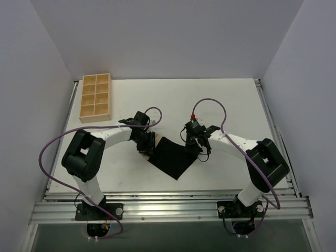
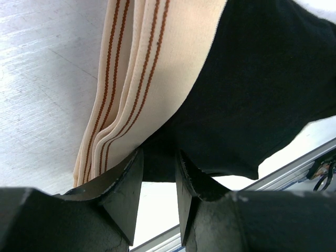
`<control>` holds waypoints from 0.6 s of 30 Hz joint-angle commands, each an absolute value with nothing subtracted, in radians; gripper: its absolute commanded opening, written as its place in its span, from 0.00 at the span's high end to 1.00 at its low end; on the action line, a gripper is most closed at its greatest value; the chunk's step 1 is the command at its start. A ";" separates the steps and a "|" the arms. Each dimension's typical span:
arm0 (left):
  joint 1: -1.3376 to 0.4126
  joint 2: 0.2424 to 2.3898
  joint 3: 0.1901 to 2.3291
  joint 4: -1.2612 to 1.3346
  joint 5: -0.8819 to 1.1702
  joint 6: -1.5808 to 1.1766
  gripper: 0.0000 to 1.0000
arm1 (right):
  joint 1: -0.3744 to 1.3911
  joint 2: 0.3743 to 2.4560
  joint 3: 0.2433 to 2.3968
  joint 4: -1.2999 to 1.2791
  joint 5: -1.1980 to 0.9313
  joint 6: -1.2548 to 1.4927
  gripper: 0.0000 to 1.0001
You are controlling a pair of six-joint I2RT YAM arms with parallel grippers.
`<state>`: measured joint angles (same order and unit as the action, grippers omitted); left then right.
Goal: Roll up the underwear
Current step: Fold the underwear
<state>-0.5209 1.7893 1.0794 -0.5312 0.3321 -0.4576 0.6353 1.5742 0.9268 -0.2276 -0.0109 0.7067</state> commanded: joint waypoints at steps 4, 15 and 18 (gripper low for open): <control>-0.517 1.740 1.074 -0.578 0.258 -0.436 0.60 | 0.589 1.661 0.882 -0.201 0.043 0.649 0.82; -0.534 1.643 1.086 -0.575 0.291 -0.549 0.57 | 0.568 1.680 0.936 -0.239 0.113 0.448 0.79; -0.528 1.634 1.147 -0.597 0.298 -0.554 0.55 | 0.571 1.680 0.994 -0.273 0.094 0.391 0.79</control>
